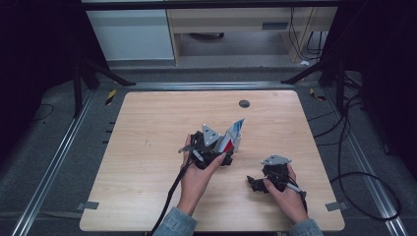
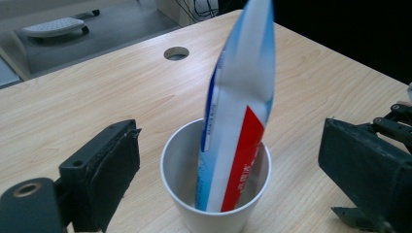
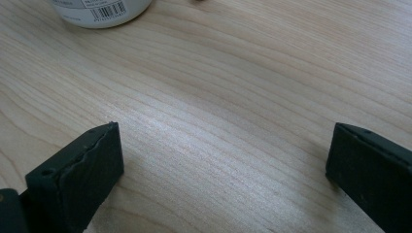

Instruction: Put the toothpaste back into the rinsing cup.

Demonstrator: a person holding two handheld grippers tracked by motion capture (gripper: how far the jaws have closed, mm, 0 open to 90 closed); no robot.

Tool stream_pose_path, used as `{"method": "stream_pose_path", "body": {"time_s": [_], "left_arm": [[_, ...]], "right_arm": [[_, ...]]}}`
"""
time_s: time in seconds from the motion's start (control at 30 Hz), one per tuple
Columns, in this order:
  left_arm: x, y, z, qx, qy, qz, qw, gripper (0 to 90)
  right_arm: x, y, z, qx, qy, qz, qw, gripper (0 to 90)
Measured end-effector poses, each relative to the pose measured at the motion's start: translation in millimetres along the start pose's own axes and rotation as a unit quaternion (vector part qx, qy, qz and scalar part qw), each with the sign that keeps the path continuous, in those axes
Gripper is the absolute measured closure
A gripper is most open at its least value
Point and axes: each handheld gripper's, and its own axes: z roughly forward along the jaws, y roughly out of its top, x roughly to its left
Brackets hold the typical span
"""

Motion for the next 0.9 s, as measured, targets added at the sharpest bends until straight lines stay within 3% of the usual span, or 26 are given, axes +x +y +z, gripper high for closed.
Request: {"method": "stream_pose_path", "body": {"time_s": [0.2, 0.43, 0.7, 0.8, 0.9], "left_arm": [[12.1, -1.8, -11.4, -0.013, 0.0, 0.011, 0.9998, 4.3], [37.2, -11.2, -26.4, -0.019, 0.027, 0.007, 0.9994, 4.0], [65.1, -34.4, -40.4, -0.003, 0.063, 0.002, 0.998, 4.1], [73.0, -42.8, -44.8, 0.004, 0.068, 0.004, 0.9977, 4.1], [81.5, -51.1, -49.3, 0.009, 0.072, 0.0, 0.9974, 4.1]], "right_arm": [[0.9, 0.4, -0.9, 0.003, 0.004, 0.009, 0.9999, 0.4], [0.0, 0.0, -0.1, 0.0, 0.0, 0.0, 1.0, 0.4], [-0.1, 0.0, -0.1, 0.0, 0.0, -0.001, 1.0, 0.4], [0.8, 0.4, -0.9, 0.003, 0.005, 0.008, 1.0, 0.4], [0.2, 0.0, -0.1, 0.001, 0.0, 0.001, 1.0, 0.4]]}}
